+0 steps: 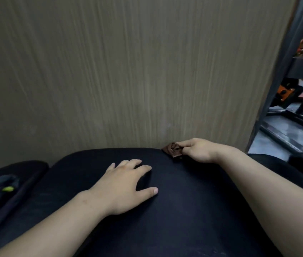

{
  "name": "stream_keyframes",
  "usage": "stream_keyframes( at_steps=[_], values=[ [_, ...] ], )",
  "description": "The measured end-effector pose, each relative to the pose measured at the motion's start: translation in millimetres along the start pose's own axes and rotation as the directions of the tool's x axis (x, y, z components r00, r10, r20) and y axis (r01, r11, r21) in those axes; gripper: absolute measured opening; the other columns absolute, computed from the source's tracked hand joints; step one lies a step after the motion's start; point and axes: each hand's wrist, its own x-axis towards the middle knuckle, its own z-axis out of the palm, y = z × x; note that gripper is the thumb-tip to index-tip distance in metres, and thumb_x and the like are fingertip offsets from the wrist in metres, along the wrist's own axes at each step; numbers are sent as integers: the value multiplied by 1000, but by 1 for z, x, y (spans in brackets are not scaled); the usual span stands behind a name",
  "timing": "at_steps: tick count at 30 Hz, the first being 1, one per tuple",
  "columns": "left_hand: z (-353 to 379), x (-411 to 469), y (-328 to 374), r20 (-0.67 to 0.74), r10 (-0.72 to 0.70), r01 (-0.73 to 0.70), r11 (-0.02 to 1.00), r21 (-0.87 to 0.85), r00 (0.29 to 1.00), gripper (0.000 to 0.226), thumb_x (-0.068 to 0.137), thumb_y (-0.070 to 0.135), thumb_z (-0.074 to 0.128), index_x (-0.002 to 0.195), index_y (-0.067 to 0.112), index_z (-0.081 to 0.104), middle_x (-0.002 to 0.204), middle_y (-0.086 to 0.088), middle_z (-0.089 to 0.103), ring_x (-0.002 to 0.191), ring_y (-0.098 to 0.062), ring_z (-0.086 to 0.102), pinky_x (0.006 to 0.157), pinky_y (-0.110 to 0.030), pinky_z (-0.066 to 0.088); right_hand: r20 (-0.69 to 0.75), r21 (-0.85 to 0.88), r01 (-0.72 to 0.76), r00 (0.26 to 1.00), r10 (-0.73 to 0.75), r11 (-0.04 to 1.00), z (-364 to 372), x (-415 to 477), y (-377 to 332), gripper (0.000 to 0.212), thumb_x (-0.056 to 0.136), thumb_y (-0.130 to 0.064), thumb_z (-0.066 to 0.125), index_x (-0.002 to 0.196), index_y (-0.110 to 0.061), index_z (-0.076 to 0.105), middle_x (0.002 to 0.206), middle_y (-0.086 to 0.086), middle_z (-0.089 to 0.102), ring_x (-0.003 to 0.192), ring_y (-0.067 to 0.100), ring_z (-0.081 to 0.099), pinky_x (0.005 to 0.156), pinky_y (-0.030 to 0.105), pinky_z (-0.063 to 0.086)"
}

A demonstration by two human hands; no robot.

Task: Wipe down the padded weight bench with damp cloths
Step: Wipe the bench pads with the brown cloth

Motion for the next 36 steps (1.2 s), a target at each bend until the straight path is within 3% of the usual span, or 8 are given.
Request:
stream_keyframes(
  at_steps=[4, 7, 17, 23, 30, 33, 35, 36],
  values=[
    [1, -4, -28, -15, -40, 40, 998, -42, 999, 76, 86, 77, 40, 152, 42, 25, 162, 11, 20, 149, -12, 16, 122, -46, 13, 23, -32, 82, 996, -81, 996, 19, 19, -25, 46, 93, -22, 47, 132, -46, 56, 137, -16, 56, 131, 8, 45, 109, 18, 28],
    [2, -7, -44, -28, -65, 63, 996, -67, 998, 75, 87, 76, 41, 152, 42, 26, 162, 11, 20, 149, -11, 15, 122, -47, 13, 24, -130, 139, 990, -137, 982, 32, 34, -40, 47, 95, -27, 46, 138, -46, 49, 145, -11, 48, 138, 14, 39, 117, 28, 24],
    [-1, -28, -105, -73, -130, 121, 986, -115, 989, 75, 87, 76, 42, 152, 42, 27, 163, 12, 18, 150, -9, 11, 123, -48, 11, 23, -216, 256, 966, -257, 942, 67, 73, -93, 50, 92, -27, 46, 140, -39, 50, 147, -14, 44, 136, 14, 41, 116, 33, 29],
    [-3, -51, -155, -87, -190, 181, 978, -99, 978, 77, 85, 78, 40, 152, 42, 27, 162, 12, 19, 149, -9, 12, 122, -48, 16, 41, -303, 340, 938, -344, 890, 98, 87, -137, 50, 95, -28, 42, 144, -41, 43, 156, -11, 33, 144, 16, 29, 118, 37, 25],
    [-17, -83, -211, -192, -176, 178, 984, -7, 965, 92, 71, 86, 20, 148, 38, 38, 158, 11, 30, 148, -9, 16, 123, -43, 16, 160, -308, 421, 907, -390, 853, 140, 117, -221, 52, 96, -24, 40, 146, -37, 41, 158, -9, 30, 146, 17, 27, 119, 37, 22],
    [-22, -99, -232, -295, -130, 144, 989, 25, 947, 87, 75, 81, 21, 144, 35, 47, 154, 10, 38, 148, -8, 20, 122, -41, 18, 202, -243, 457, 886, -416, 856, 159, 128, -258, 49, 90, -25, 41, 133, -46, 55, 149, -13, 43, 139, 16, 37, 116, 37, 28],
    [-22, -111, -244, -340, -122, 142, 989, 35, 933, 81, 78, 79, 24, 141, 34, 51, 153, 10, 39, 149, -9, 19, 122, -43, 16, 249, -162, 476, 867, -431, 864, 173, 129, -281, 44, 79, -33, 38, 103, -60, 65, 138, -16, 53, 132, 14, 45, 113, 38, 32],
    [-21, -116, -249, -356, -123, 143, 989, 32, 926, 79, 79, 77, 26, 140, 34, 52, 154, 9, 40, 149, -10, 18, 122, -45, 15, 263, -154, 479, 863, -432, 864, 178, 129, -291, 41, 75, -36, 37, 93, -58, 68, 132, -15, 57, 128, 15, 49, 111, 38, 35]
  ],
)
